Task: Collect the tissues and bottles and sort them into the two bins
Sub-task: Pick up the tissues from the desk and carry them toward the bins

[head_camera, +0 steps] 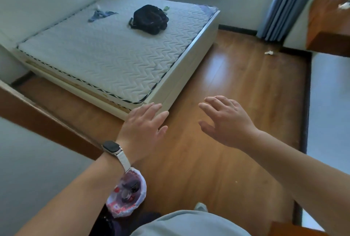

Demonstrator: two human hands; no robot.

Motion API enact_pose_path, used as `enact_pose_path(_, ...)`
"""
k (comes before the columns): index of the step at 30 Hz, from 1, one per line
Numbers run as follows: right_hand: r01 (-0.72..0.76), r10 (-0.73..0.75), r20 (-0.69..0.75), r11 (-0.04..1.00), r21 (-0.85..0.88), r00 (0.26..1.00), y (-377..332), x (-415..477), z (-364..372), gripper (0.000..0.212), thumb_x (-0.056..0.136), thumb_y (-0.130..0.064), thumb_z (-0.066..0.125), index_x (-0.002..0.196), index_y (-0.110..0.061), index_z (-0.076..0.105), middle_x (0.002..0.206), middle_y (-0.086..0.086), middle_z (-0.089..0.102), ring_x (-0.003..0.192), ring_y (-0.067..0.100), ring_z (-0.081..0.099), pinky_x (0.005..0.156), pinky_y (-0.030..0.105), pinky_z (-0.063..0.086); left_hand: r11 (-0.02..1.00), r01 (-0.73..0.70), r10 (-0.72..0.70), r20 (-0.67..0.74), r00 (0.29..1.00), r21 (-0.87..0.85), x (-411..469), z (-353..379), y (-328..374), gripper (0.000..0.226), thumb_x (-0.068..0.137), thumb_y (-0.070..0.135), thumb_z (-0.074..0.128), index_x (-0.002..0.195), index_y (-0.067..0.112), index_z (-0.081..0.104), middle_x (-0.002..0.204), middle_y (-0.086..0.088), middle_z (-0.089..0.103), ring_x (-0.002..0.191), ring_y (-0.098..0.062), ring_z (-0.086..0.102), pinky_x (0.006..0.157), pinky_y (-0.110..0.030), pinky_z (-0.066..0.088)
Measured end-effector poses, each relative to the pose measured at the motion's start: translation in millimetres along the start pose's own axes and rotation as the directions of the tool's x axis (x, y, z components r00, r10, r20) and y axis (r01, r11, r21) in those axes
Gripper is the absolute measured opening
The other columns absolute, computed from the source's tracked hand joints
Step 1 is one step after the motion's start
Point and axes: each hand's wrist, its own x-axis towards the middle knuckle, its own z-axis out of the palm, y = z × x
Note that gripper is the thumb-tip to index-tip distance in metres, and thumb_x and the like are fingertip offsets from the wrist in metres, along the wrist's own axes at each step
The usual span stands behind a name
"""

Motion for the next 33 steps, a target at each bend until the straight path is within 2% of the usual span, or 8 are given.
enact_pose_path(3,-0.036,0.036,-0.045,0.999,-0.011,0.998,21,6,-6,0.051,0.086,-0.051,0.048,0.122,-0.017,0.062,0.124,0.004,0.060,0.116,0.026,0.053,0.089,0.040,0.044,0.999,-0.032,0.032,0.029,0.999,-0.004,33,0,5,0.046,0.091,0.042,0.045,0.127,0.020,0.061,0.133,-0.006,0.057,0.127,-0.027,0.049,0.101,-0.047,0.038)
enact_pose_path(7,-0.086,0.084,-0.074,0.996,-0.034,0.994,42,20,-9,0.052,0.086,-0.051,0.048,0.123,-0.017,0.061,0.124,0.004,0.060,0.116,0.027,0.053,0.089,0.042,0.044,0.996,-0.089,0.088,-0.040,0.995,-0.015,74,9,1,0.043,0.091,0.039,0.047,0.125,0.019,0.063,0.131,-0.006,0.059,0.124,-0.028,0.051,0.097,-0.047,0.039)
enact_pose_path(13,-0.155,0.145,-0.118,0.985,-0.081,0.982,72,61,-11,0.052,0.087,-0.050,0.048,0.124,-0.016,0.061,0.125,0.006,0.060,0.117,0.028,0.053,0.090,0.041,0.043,0.982,-0.188,0.185,-0.071,0.980,-0.037,146,29,-22,0.044,0.089,0.041,0.049,0.124,0.018,0.063,0.130,-0.006,0.059,0.123,-0.027,0.051,0.099,-0.041,0.032)
enact_pose_path(20,-0.281,0.270,-0.092,0.951,-0.128,0.958,102,154,-2,0.054,0.088,-0.051,0.047,0.126,-0.015,0.059,0.128,0.006,0.058,0.119,0.027,0.051,0.090,0.045,0.046,0.956,-0.282,0.272,-0.113,0.956,-0.086,257,43,-83,0.046,0.091,0.043,0.046,0.127,0.018,0.060,0.132,-0.006,0.058,0.125,-0.026,0.050,0.100,-0.040,0.033)
enact_pose_path(28,-0.344,0.333,-0.092,0.923,-0.173,0.939,109,264,22,0.055,0.089,-0.052,0.043,0.128,-0.016,0.058,0.130,0.005,0.057,0.122,0.026,0.050,0.092,0.044,0.044,0.940,-0.329,0.325,-0.060,0.944,-0.089,346,72,-162,0.049,0.089,0.044,0.045,0.129,0.020,0.058,0.133,-0.006,0.057,0.126,-0.027,0.050,0.100,-0.044,0.039)
enact_pose_path(33,-0.338,0.334,-0.050,0.921,-0.194,0.941,122,300,31,0.056,0.088,-0.053,0.043,0.126,-0.015,0.060,0.129,0.005,0.058,0.120,0.027,0.052,0.091,0.045,0.045,0.930,-0.348,0.339,-0.091,0.936,-0.117,382,90,-193,0.046,0.089,0.041,0.050,0.129,0.019,0.058,0.133,-0.006,0.058,0.126,-0.028,0.050,0.099,-0.045,0.039)
